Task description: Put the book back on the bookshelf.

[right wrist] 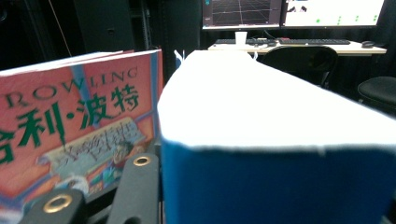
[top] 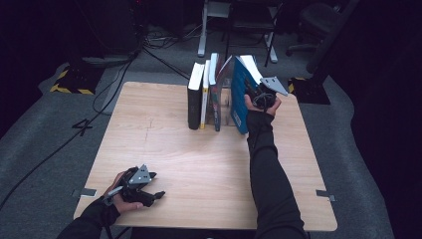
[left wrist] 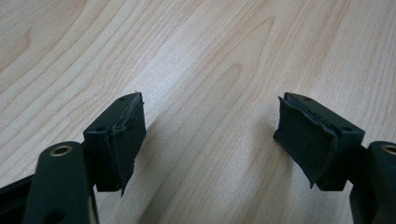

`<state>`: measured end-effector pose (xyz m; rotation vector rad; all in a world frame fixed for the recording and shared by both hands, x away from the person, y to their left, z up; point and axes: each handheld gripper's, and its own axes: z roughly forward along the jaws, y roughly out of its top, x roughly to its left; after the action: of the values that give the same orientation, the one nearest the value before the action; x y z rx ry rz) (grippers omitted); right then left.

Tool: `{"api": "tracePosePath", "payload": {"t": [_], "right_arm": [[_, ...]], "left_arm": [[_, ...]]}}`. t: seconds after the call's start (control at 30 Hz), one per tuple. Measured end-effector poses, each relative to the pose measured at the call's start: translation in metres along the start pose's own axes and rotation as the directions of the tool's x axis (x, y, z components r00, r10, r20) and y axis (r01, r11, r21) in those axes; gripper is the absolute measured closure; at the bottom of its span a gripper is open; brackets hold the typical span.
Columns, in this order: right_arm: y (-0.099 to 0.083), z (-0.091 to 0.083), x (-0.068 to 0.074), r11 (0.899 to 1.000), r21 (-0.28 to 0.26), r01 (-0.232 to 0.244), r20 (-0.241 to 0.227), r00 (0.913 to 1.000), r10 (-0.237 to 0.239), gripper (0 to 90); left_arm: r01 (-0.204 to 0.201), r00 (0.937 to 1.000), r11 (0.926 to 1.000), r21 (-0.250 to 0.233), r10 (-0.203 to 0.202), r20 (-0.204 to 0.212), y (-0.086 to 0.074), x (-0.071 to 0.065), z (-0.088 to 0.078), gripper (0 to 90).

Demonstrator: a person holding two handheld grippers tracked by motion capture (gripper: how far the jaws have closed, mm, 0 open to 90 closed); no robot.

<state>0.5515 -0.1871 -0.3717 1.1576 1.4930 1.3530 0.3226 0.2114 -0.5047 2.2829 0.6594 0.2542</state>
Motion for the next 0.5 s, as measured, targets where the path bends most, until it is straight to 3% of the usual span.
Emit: {"api": "tracePosePath", "payload": {"t": [0.13,0.37,0.5], "right_arm": [[-0.0028,-0.0048,-0.0062,1.000,0.009,-0.016,-0.006,0.9998,0.016,59.6],[-0.0041,-0.0092,-0.0042,1.000,0.021,0.021,-0.023,0.9995,-0.021,59.2],[-0.0038,-0.0117,-0.0040,0.999,0.040,0.021,-0.032,0.9993,-0.019,57.8]], "left_arm": [[0.001,1.0000,1.0000,0.001,-0.001,0.000,0.0000,-0.0001,0.0001,23.7],[0.000,1.0000,1.0000,0.000,0.000,0.000,0.0000,0.0000,0.0001,23.7],[0.000,1.0000,1.0000,0.001,0.000,0.000,0.0000,-0.0001,0.0001,23.7]]}}
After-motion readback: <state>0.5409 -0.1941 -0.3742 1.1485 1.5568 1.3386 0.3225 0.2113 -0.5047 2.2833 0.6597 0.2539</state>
